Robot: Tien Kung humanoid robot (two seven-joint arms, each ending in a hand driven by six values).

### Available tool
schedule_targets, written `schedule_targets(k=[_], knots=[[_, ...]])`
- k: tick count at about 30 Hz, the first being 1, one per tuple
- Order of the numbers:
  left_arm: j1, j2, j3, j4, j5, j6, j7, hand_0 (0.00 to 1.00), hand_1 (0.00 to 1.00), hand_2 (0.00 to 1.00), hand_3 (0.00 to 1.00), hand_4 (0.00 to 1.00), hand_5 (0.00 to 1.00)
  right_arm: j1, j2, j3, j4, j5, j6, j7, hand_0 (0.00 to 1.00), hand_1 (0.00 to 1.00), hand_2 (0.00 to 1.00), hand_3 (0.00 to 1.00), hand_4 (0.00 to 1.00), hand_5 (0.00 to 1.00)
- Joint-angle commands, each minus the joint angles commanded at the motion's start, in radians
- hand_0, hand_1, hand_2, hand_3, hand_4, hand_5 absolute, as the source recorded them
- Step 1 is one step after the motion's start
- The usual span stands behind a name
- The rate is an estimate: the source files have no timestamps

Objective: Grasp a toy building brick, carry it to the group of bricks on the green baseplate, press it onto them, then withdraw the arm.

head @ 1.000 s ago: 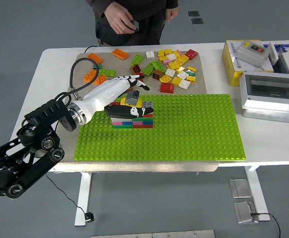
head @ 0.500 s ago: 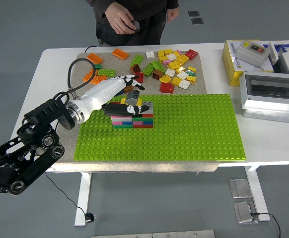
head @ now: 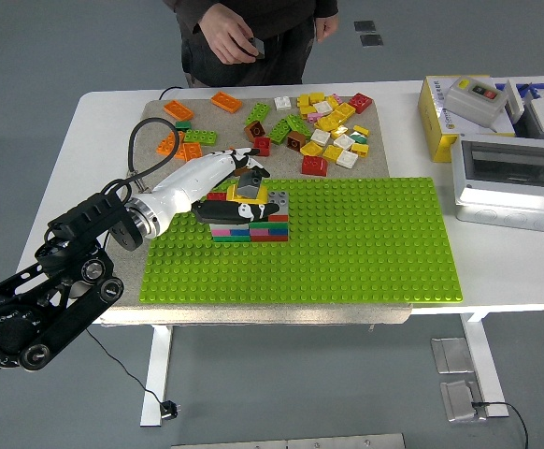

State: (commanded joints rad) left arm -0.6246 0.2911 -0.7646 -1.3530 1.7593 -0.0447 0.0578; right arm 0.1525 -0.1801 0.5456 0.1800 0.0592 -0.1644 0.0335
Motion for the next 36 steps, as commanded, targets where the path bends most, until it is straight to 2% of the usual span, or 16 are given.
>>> schedule_targets(k=[22, 36], knots=[[0.006, -0.003, -0.005, 0.023, -0.009, 0.002, -0.004, 0.998, 0.998, 0.998, 0.747, 0.85, 0.75, 0.007, -0.003, -0.086, 0.0, 0.069, 0.001, 0.01, 0.773, 0.695, 0.731, 0.713, 0.545, 0.863], [0.008, -0.004, -0.01, 0.035, -0.022, -0.005, -0.003, 0.998, 0.998, 0.998, 0.746, 0.845, 0.749, 0.006, -0.002, -0.091, 0.0, 0.062, 0.0, 0.018, 0.773, 0.694, 0.731, 0.714, 0.542, 0.865]])
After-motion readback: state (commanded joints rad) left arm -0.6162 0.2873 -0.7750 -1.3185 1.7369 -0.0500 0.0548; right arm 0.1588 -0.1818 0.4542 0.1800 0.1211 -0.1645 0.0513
